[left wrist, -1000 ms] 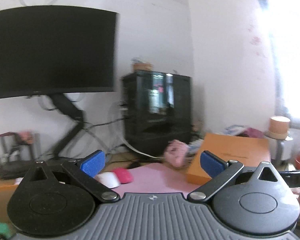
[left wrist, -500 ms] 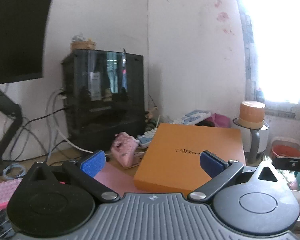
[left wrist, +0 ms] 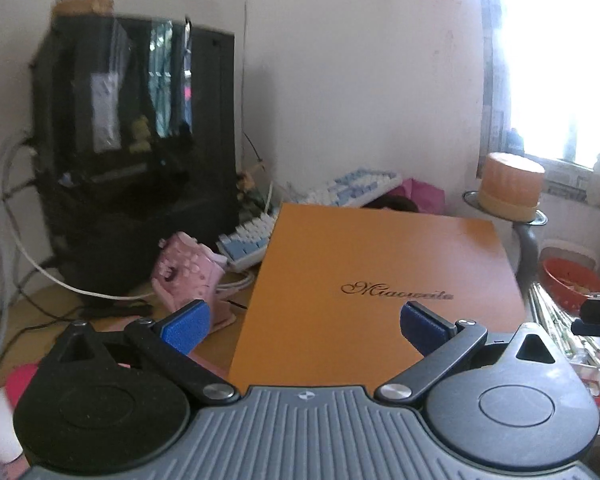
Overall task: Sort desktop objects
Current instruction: 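Move both tools toward the orange box on the side table, then grasp the edge of the orange box with both grippers, then lift the orange box with both grippers and turn toward the desk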
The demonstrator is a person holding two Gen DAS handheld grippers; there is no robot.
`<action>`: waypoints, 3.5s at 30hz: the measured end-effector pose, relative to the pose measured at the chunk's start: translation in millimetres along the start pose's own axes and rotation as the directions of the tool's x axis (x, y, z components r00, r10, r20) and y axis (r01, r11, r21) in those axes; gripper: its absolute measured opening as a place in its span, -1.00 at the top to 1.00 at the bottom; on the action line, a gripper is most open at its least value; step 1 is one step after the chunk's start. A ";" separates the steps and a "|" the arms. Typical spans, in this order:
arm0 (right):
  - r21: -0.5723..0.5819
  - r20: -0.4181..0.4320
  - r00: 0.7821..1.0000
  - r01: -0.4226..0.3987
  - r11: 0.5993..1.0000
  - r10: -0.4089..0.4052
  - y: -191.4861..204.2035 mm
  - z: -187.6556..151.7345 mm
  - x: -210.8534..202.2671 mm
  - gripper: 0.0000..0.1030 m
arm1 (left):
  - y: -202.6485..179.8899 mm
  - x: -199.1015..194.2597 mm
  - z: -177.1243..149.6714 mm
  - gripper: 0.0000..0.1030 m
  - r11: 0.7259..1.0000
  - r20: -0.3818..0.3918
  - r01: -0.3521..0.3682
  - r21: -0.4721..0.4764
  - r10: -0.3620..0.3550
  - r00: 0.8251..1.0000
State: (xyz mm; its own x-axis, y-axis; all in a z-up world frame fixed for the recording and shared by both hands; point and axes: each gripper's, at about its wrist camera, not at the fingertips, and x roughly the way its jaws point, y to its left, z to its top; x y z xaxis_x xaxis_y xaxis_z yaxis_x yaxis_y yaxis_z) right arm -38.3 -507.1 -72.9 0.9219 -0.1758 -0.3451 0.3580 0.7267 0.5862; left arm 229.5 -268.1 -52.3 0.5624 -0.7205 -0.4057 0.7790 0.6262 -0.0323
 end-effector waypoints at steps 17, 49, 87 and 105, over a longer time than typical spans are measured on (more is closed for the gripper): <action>0.057 -0.047 0.998 0.031 0.998 -0.029 -17.4 4.2 57.2 -1.00 | 46.6 120.9 -6.7 -1.00 0.983 -0.139 0.087 -0.161 -0.110 0.984; 0.056 -0.159 0.985 0.077 0.995 -0.067 -19.8 -4.3 81.8 -0.75 | 54.6 140.3 -3.1 -0.87 0.931 -0.215 0.267 -0.248 -0.321 0.922; 0.027 -0.216 0.976 0.001 1.000 0.005 -34.9 -4.9 77.6 -0.75 | 73.5 156.2 -17.5 -1.00 0.876 -0.271 0.298 -0.380 -0.414 0.869; -0.005 -0.230 0.973 -0.005 1.000 0.004 -34.0 -3.6 71.9 -0.74 | 67.5 136.5 -12.8 -0.91 0.905 -0.295 0.261 -0.335 -0.364 0.883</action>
State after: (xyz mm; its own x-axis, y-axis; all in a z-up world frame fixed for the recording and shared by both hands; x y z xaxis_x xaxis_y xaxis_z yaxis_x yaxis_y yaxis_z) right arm 15.2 -542.1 -120.4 0.8646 -0.0152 -0.5022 0.3523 0.7309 0.5845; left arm 355.2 -320.3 -121.6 0.1310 -0.7764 -0.6165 0.7589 0.4786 -0.4416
